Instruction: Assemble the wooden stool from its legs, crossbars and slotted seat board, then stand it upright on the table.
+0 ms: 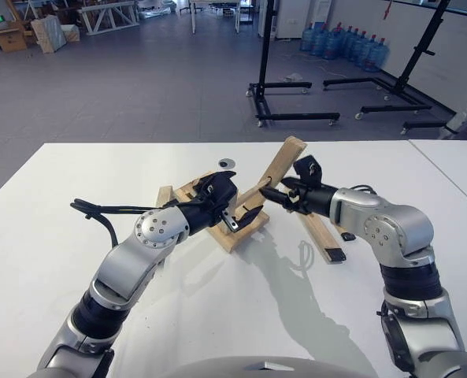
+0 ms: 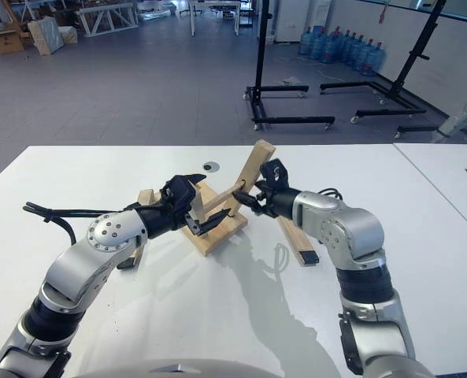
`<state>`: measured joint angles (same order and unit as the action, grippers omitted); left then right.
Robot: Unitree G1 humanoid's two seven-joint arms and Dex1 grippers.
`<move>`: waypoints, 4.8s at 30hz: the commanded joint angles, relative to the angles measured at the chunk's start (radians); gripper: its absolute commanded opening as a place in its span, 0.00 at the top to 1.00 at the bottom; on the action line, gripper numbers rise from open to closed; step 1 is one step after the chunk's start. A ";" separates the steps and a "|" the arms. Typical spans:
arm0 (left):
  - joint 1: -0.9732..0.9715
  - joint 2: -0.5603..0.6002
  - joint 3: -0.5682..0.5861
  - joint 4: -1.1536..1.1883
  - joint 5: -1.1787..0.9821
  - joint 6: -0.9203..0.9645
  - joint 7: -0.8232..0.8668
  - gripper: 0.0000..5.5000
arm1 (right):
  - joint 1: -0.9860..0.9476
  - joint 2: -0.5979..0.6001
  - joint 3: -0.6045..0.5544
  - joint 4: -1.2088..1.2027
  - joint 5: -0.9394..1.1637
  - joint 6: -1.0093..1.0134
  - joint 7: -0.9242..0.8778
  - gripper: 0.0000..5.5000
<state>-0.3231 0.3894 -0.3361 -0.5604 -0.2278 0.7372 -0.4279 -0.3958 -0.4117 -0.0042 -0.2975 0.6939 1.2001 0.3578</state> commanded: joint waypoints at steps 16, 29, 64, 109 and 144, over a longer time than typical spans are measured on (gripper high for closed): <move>-0.327 -0.097 0.542 0.089 -0.494 0.107 0.325 0.08 | -0.183 -0.027 -0.526 0.123 0.352 -0.158 -0.159 0.37; -0.236 -0.110 0.377 0.276 -0.142 -0.077 0.333 0.08 | -0.342 -0.038 -0.066 0.862 -0.258 -0.764 0.340 0.37; 0.510 -0.200 0.356 -0.167 0.220 -0.181 0.500 0.08 | 0.391 0.369 -0.060 -0.212 -0.400 -0.629 -0.419 0.37; 0.226 -0.199 0.187 -0.084 0.051 0.018 0.263 0.08 | 0.077 0.383 0.011 -0.390 -0.084 -0.238 -0.459 0.37; 0.015 -0.231 0.427 0.112 0.062 -0.049 0.392 0.08 | 0.031 0.034 -0.145 -0.357 -0.323 -0.636 -0.309 0.37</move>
<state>-0.3239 0.1626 0.1004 -0.4340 -0.1730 0.6790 -0.0372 -0.3436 -0.4142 -0.0831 -0.6039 0.2405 0.5326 0.0203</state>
